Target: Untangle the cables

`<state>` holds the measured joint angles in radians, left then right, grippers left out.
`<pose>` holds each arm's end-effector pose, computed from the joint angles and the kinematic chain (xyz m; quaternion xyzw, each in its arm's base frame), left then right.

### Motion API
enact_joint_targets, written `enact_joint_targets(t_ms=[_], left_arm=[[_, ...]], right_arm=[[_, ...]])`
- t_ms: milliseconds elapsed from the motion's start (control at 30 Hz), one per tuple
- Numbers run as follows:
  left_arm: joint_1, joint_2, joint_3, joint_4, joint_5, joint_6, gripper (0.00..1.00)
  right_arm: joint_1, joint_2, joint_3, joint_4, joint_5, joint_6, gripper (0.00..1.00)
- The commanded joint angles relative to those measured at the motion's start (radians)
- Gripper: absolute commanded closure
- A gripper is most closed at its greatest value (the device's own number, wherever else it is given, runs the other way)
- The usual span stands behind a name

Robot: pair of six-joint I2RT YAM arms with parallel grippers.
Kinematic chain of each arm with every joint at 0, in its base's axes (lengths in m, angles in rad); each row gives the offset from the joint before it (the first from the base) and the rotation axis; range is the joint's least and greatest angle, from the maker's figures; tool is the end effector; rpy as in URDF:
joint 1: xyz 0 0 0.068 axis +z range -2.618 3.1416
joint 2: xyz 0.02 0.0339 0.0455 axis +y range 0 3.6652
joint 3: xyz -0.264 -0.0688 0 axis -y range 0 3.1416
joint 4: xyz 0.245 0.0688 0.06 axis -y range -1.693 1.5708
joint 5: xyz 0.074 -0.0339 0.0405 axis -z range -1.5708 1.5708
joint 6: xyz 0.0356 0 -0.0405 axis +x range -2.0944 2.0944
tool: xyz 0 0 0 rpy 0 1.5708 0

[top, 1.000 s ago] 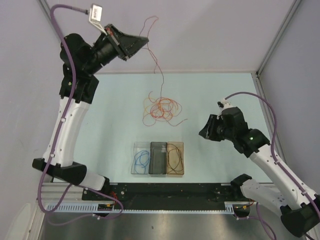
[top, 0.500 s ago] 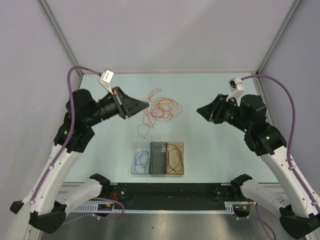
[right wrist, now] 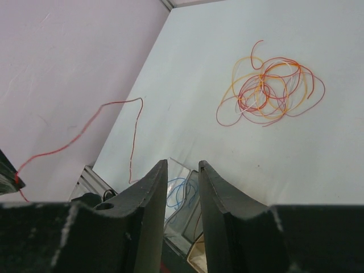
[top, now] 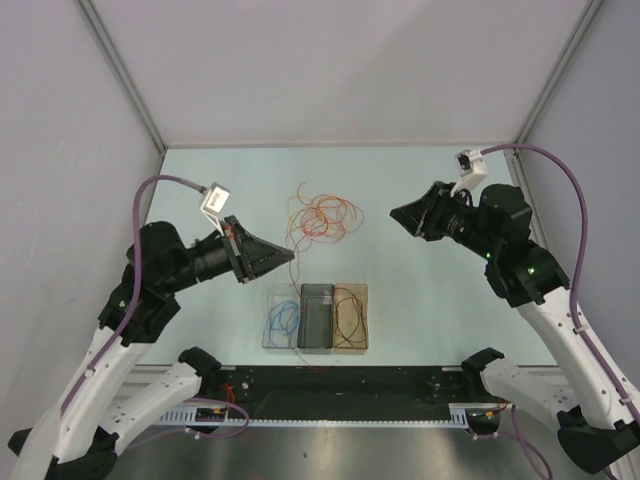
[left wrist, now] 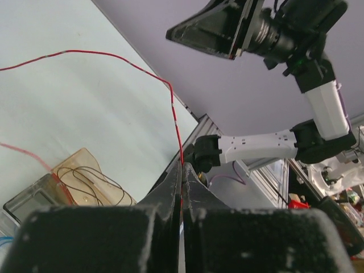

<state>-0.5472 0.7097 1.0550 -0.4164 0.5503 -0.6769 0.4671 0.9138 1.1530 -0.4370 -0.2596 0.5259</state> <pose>0.1048 -0.0856 0.4175 0.1391 0.7148 -0.5396 0.4226 0.1645 0.0932 0.4176 -0.0595 0.7690 0.3874 0.5049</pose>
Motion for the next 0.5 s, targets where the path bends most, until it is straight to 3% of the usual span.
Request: enact_joint_targets(t_ms=[0,267,467], left_arm=[[-0.023,0.013,-0.052,0.103,0.049,0.031,1.00],[-0.048,0.065,-0.063,0.177,0.060,0.089,1.00],[-0.048,0.128,0.045,0.128,-0.009,0.154,1.00]], right_arm=[[-0.005,-0.016,0.039,0.003,0.011,-0.010,0.67],[-0.005,-0.009,0.040,-0.026,0.022,-0.021,0.68],[-0.005,-0.001,0.040,-0.032,0.031,-0.033,0.69]])
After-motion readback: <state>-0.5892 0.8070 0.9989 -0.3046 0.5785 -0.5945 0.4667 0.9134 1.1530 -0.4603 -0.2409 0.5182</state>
